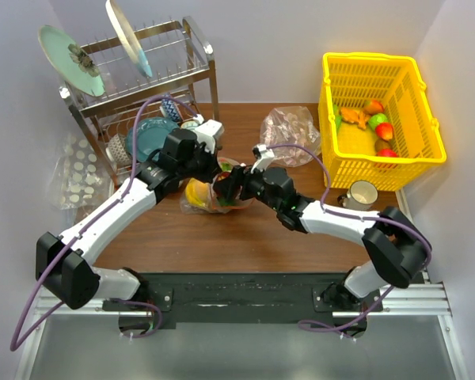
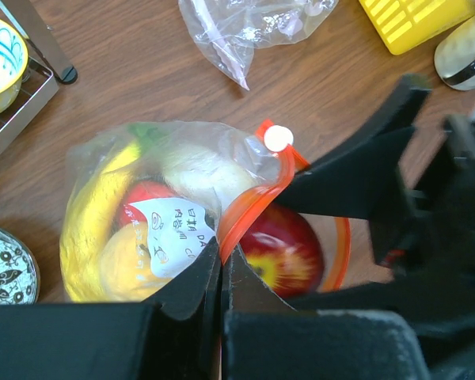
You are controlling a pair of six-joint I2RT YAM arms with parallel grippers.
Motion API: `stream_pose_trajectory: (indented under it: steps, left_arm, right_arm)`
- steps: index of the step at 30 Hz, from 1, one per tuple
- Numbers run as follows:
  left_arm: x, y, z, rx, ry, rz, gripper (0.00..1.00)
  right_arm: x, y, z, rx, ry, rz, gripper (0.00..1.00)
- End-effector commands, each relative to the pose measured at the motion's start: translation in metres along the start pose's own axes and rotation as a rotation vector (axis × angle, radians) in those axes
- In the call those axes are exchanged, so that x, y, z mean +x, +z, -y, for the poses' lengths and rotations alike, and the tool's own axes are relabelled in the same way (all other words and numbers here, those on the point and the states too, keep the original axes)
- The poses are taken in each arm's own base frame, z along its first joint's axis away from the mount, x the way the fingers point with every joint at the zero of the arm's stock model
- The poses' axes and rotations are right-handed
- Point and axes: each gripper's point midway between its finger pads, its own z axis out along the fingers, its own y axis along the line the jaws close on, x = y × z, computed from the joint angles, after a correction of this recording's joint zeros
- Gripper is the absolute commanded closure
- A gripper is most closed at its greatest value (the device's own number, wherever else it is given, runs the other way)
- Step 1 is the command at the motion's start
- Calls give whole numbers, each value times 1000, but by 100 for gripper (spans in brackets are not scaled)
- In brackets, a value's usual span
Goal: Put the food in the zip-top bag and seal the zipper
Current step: Place the fake fruit in the zipper food storage bag.
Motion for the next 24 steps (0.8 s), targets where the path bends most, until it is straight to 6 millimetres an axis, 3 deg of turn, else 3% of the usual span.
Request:
stream_pose_trajectory:
  steps: [1,2,3,7,11,18,20,21,22,24]
  left_arm:
    - [-19,-8,5,31,-14,74,100]
    - [-19,-7,4,27,-17,74,100]
    - [-19,-8,3,24,-18,76,100]
    - [-19,-8,2,23,-24,75,100]
    - [-20,-8,2,30,-26,75,100]
    - [-19,-6,1,28,-29,73,100]
    - [-19,-7,1,29,-29,74,100]
    - [-18,-6,1,28,-30,71,100]
    - [-18,-7,0,25,-31,70,100]
    - [-18,-7,0,26,-31,72,100]
  right_arm:
    - [-36,-20,-17,15,6,61,16]
    - [-40,-25,-17,31,13,61,17]
    - [-30,-30,-9,72,14,10,17]
    - [-23,-46,-3,111,21,-37,13]
    - [-22,-47,-3,104,8,-38,21]
    - [-34,-19,-14,61,-9,1,20]
    - [-25,-8,-15,46,-8,-26,18]
    - [-31,-4,-21,25,-3,-12,6]
    - [-25,1,-22,15,-1,-33,1]
    - [-29,3,-31,-13,-24,-32,1]
